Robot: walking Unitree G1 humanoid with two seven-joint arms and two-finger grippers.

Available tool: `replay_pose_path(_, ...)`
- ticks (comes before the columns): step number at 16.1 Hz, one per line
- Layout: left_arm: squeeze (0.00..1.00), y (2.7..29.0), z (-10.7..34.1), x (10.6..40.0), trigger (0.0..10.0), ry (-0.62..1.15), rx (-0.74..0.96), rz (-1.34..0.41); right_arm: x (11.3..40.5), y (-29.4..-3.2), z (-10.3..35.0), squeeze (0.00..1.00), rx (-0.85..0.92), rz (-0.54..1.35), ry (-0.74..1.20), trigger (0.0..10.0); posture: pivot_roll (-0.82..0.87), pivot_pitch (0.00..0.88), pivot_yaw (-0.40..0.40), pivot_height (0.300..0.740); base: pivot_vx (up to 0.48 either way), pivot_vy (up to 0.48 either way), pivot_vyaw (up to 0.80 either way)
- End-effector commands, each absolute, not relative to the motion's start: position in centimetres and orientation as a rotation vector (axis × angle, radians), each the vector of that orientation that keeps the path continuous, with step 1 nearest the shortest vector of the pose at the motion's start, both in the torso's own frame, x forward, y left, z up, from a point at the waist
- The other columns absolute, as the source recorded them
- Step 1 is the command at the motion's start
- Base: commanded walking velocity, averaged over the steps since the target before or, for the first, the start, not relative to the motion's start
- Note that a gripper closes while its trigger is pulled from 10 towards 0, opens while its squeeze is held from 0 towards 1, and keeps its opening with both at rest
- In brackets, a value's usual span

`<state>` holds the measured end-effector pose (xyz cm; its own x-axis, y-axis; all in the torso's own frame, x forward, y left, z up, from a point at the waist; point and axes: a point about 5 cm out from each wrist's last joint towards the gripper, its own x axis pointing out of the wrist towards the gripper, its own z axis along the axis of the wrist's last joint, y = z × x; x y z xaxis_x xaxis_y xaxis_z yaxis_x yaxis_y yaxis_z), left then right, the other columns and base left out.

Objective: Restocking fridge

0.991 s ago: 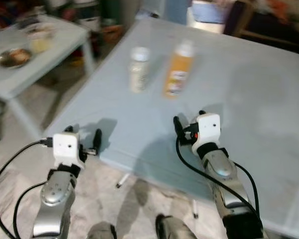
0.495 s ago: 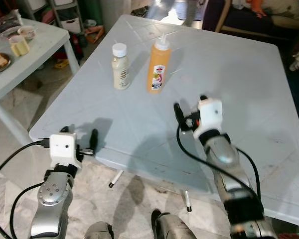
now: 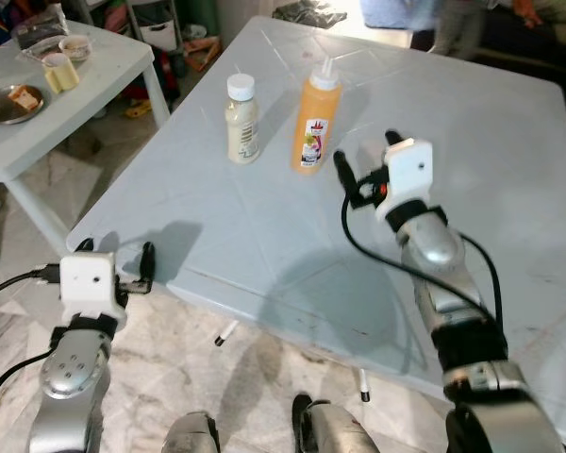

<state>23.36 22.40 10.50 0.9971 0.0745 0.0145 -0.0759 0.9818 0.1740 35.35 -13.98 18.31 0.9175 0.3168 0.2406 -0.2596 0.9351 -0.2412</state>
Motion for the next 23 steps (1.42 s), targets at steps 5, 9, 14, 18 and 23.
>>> replay_pose_path(5,0.0,23.1,11.0,22.3,10.0,0.005,0.207,0.083,36.3,-13.2,19.7,0.0,-0.237,0.36,-0.344,10.0,0.13,0.215,0.008,0.74,0.0,0.0,0.0)
replay_pose_path(9,0.0,23.5,11.3,22.2,10.0,0.012,0.222,0.084,36.8,-12.5,20.2,0.0,-0.228,0.394,-0.374,10.0,0.14,0.219,0.015,0.74,0.0,0.0,0.0)
replay_pose_path(14,0.0,23.4,11.3,22.1,10.0,0.019,0.227,0.074,37.2,-11.9,20.7,0.0,-0.232,0.418,-0.396,10.0,0.15,0.223,0.024,0.74,0.0,0.0,0.0)
replay_pose_path(18,0.0,23.1,11.4,22.0,10.0,0.025,0.236,0.058,38.3,-11.1,21.9,0.0,-0.196,0.419,-0.402,10.0,0.17,0.228,0.028,0.74,0.0,0.0,0.0)
replay_pose_path(23,0.0,23.2,11.6,21.8,10.0,0.03,0.248,0.051,39.0,-9.6,22.8,0.0,-0.205,0.443,-0.41,10.0,0.19,0.238,0.03,0.74,0.0,0.0,0.0)
